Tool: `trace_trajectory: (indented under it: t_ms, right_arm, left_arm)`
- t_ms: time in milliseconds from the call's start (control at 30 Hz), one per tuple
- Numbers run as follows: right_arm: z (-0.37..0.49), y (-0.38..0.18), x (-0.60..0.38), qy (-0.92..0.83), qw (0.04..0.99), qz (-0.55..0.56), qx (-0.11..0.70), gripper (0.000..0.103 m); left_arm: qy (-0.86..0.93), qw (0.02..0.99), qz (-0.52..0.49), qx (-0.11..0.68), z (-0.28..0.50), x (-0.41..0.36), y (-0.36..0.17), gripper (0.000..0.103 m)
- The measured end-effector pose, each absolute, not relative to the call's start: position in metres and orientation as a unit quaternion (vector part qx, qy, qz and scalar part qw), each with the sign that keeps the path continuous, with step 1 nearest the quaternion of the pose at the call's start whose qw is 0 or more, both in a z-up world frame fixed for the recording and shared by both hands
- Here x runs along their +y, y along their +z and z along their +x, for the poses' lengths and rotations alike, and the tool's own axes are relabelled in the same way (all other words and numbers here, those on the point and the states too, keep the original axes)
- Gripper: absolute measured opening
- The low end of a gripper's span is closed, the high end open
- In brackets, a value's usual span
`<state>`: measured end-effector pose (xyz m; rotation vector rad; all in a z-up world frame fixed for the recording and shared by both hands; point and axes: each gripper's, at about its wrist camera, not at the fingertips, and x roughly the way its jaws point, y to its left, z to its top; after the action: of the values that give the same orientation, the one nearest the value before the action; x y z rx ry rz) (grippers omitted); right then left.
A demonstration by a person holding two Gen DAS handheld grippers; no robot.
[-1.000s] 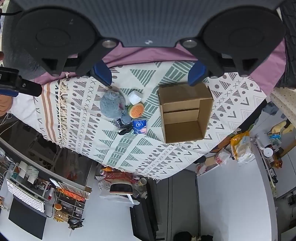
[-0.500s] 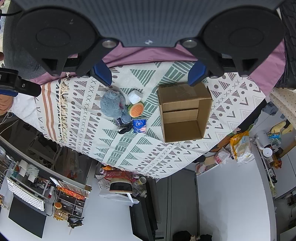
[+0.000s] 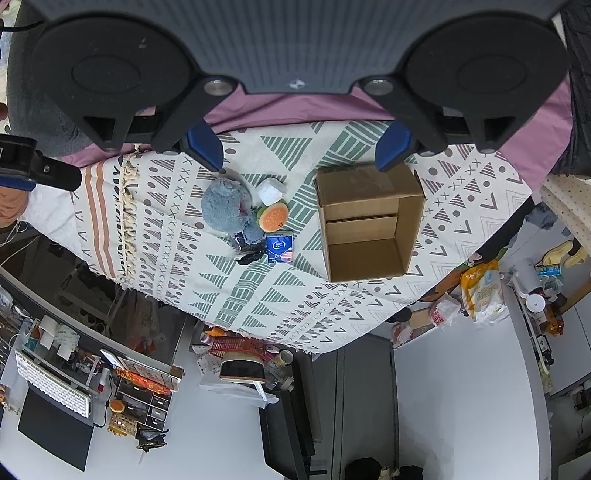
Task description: Organize soft objects
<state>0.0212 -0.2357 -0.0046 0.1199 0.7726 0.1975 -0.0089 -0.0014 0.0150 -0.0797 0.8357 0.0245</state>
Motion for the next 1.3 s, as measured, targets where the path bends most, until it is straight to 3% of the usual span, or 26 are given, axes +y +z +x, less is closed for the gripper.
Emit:
trace_trajectory:
  t_ms: [1300]
  right_arm:
    - [0.0229,-0.0130,-0.2406,0.093,0.920,0.060,0.376,0.103]
  left_arm:
    - [0.014,0.913,-0.047,0.405,-0.0082,-0.0007,0.0113,0.088]
